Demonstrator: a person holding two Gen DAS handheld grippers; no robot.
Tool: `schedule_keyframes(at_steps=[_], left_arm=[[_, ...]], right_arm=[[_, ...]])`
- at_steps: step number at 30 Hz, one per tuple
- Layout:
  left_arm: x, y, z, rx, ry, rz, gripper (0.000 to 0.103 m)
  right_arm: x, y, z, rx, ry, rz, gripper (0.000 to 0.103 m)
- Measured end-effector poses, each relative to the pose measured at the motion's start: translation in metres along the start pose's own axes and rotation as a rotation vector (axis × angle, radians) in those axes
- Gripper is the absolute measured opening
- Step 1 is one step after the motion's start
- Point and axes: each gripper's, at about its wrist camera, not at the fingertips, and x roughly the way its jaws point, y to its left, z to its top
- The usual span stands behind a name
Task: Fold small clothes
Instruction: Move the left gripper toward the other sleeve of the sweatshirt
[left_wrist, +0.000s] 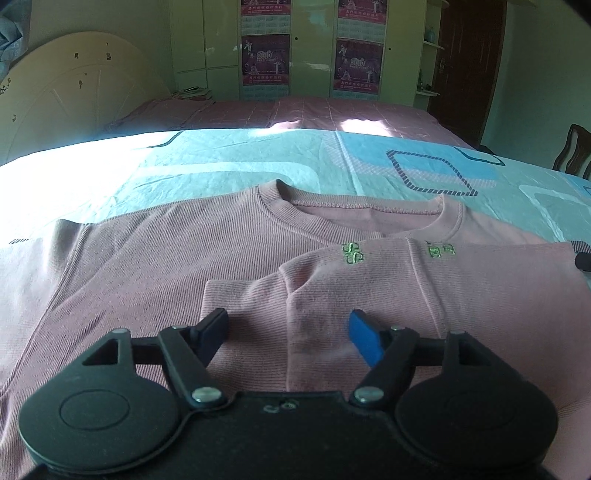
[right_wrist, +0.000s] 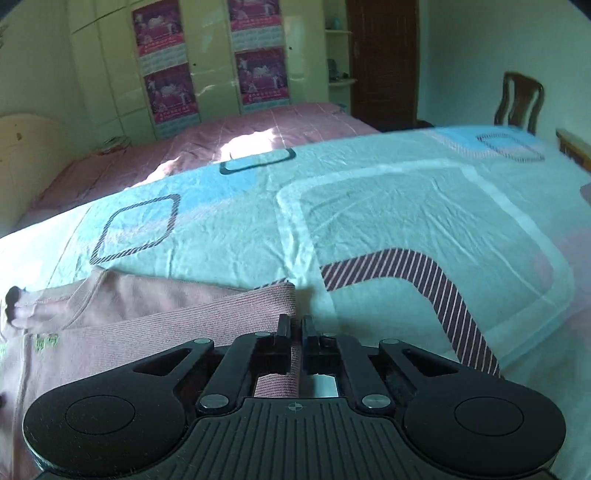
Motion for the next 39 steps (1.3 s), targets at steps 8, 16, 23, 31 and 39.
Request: schedule_keyframes(at_steps=[8,16,23,31,39], left_arm=[[-0.016,0.001,-0.004,0.007,0.008,0.022,0.074],[-0.029,0.012,-0.014,0.006,0.039,0.067,0.078],[-0.069,0.031,-0.017,-0.050,0.029,0.074,0.077],[-0.113,0.076,-0.027,-0.153,0.024,0.120,0.078],[-0.137,0.138,-0.036,-0.228,0.018,0.161,0.079]], right_arm=[[-0.041,0.029,-0.027,-0.081,0.009,0.094,0.038],[-0.049,0.031,-0.055,-0.154,0.097,0.059,0.047],[-0.063,0.058,-0.066,-0.205,0.167,0.135,0.047],[-0.097,0.078,-0.055,-0.165,0.129,0.247,0.047],[-0.126,0.137,-0.055,-0.180,0.131,0.350,0.047]])
